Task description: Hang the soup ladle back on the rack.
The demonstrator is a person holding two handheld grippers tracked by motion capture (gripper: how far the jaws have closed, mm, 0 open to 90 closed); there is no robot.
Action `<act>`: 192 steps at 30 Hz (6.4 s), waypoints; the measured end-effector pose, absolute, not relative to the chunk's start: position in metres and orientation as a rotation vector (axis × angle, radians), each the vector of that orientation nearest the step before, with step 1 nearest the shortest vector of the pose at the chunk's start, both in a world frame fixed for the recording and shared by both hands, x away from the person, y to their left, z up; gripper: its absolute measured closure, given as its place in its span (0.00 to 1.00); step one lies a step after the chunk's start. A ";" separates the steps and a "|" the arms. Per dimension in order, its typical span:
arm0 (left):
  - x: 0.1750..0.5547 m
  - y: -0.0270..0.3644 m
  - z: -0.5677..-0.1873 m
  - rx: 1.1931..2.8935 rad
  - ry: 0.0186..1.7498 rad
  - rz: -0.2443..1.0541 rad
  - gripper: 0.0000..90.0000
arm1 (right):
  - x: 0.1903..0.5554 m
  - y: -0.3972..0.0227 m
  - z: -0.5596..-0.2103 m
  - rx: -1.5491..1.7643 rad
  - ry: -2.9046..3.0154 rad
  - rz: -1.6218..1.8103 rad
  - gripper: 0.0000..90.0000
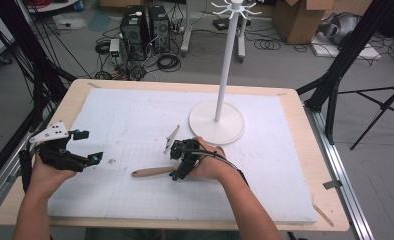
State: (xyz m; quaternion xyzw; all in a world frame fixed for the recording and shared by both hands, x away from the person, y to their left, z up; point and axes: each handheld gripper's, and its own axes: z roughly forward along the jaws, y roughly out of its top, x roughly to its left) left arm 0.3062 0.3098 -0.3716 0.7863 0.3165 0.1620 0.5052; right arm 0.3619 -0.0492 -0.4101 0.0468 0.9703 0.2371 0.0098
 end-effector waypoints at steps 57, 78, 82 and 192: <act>0.303 0.312 -0.368 1.880 0.777 0.412 0.02 | 0.354 -0.081 -0.377 0.201 2.937 1.000 0.86; 0.302 0.312 -0.366 1.879 0.772 0.412 0.02 | 0.341 -0.132 -0.327 0.258 2.700 1.322 0.86; 0.303 0.311 -0.367 1.879 0.774 0.412 0.02 | 0.340 -0.141 -0.319 0.268 2.668 1.364 0.86; 0.305 0.314 -0.370 1.888 0.787 0.409 0.02 | 0.414 -0.261 -0.181 0.909 2.282 1.362 0.85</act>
